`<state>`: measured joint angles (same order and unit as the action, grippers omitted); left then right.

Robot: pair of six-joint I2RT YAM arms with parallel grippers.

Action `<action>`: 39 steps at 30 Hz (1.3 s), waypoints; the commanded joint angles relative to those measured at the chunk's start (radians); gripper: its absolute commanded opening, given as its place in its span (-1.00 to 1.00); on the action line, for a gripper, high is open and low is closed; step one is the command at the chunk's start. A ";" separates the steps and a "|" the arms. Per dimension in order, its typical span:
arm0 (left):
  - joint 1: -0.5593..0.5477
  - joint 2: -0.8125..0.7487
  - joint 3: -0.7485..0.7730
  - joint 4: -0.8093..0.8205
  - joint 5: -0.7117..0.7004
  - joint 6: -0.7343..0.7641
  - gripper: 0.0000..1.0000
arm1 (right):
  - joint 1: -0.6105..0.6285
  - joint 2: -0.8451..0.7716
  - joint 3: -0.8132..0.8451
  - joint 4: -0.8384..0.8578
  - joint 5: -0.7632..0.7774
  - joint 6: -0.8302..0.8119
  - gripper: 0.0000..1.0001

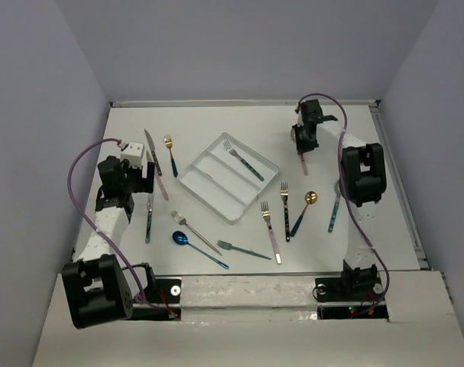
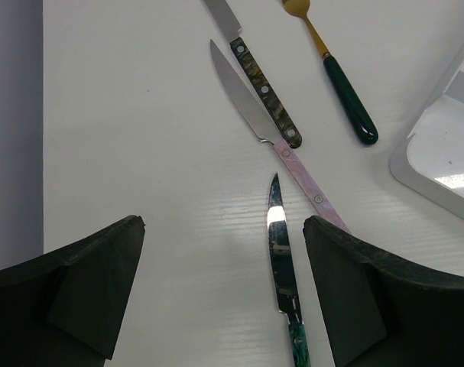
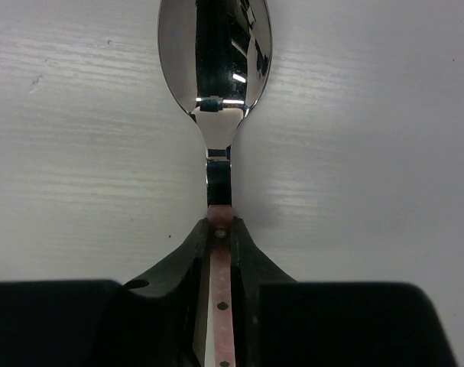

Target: Sort the eating utensils into containers

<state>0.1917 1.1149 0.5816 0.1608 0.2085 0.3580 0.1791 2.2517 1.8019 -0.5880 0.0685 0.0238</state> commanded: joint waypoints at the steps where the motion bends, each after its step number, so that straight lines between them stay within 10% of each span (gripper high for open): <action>1: 0.005 -0.007 -0.002 0.037 -0.004 0.006 0.98 | 0.039 -0.127 -0.015 -0.012 0.068 -0.016 -1.00; 5: 0.003 -0.001 0.000 0.037 -0.009 0.006 0.98 | 0.192 -0.269 0.023 0.052 0.264 -0.110 -1.00; 14: 0.003 0.006 0.004 0.036 -0.034 0.009 0.98 | 0.535 -0.347 -0.012 0.237 0.097 -0.226 -1.00; 23: 0.005 0.008 0.015 0.003 -0.044 0.038 0.94 | 0.579 -0.153 0.048 0.151 0.057 -0.203 -1.00; 39: 0.002 0.020 0.112 -0.507 -0.041 0.294 0.74 | 0.597 -0.090 -0.015 0.151 -0.010 -0.142 -1.00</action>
<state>0.1917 1.1465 0.6548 -0.1795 0.1684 0.5701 0.7612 2.1849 1.7939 -0.4774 0.0734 -0.1520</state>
